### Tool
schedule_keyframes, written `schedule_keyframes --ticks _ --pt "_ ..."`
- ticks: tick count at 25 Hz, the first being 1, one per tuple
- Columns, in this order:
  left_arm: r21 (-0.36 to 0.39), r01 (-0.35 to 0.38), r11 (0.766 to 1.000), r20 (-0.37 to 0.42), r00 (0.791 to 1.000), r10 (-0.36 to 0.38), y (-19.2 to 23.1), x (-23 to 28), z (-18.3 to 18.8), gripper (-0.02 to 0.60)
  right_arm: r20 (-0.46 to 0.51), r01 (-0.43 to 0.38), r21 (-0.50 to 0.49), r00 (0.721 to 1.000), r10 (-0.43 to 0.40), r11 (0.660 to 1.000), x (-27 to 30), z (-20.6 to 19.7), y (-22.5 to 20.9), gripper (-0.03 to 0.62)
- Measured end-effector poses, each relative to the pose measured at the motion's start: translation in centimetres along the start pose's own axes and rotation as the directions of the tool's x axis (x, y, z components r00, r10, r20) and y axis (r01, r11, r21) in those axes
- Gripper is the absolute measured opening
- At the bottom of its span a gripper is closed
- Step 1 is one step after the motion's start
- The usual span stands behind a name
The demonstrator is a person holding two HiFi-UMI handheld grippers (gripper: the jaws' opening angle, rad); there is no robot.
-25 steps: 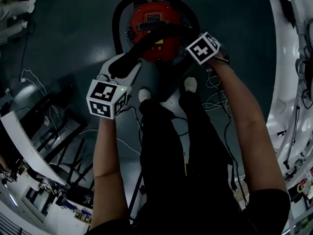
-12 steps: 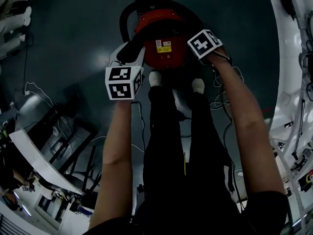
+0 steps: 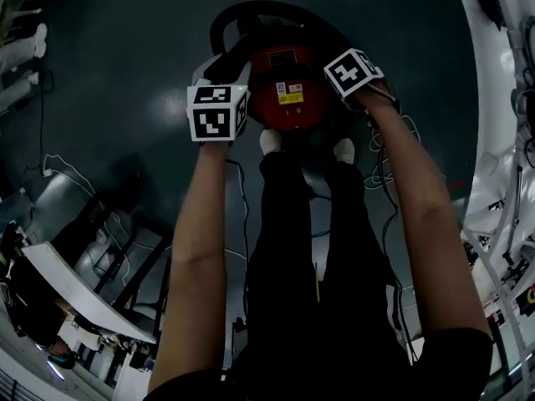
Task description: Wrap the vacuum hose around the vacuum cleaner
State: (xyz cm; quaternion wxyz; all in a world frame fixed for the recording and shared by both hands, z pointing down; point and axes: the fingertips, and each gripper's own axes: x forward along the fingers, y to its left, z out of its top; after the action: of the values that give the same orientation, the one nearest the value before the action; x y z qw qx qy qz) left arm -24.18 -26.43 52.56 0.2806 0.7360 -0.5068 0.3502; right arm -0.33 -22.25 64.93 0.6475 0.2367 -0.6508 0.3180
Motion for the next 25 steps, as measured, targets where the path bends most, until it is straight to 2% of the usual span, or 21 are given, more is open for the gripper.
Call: schedule_keyframes --ticks 6,10,13,16,21,25 --pt "0.028 0.024 0.999 -0.003 1.000 -0.024 0.2 2.0 0.0 0.192 -0.029 0.006 0.038 1.000 -0.005 0.999 0.8 0.1 -1.0 0.158" --pt "0.117 0.007 0.993 0.010 1.000 -0.008 0.2 2.9 0.2 0.193 -0.038 0.016 0.060 0.999 -0.014 0.998 1.4 0.1 -1.5 0.158" --pt "0.215 -0.033 0.976 0.010 0.999 0.032 0.4 3.5 -0.1 0.196 -0.046 0.022 0.072 0.999 -0.019 0.997 2.0 0.1 -1.7 0.158" --pt "0.277 -0.076 0.958 -0.007 0.997 0.081 0.8 4.5 -0.8 0.193 -0.056 0.023 0.074 0.998 -0.019 0.997 2.7 0.2 -1.7 0.158" --pt "0.330 -0.096 0.939 -0.052 0.991 0.120 0.9 5.9 -2.0 0.158 -0.078 0.018 0.083 0.997 -0.011 0.996 3.2 0.0 -1.9 0.160" --pt "0.360 -0.112 0.926 -0.055 0.989 0.141 1.5 6.2 -1.9 0.155 -0.063 0.054 0.027 0.997 -0.052 0.998 3.0 0.2 -2.1 0.163"
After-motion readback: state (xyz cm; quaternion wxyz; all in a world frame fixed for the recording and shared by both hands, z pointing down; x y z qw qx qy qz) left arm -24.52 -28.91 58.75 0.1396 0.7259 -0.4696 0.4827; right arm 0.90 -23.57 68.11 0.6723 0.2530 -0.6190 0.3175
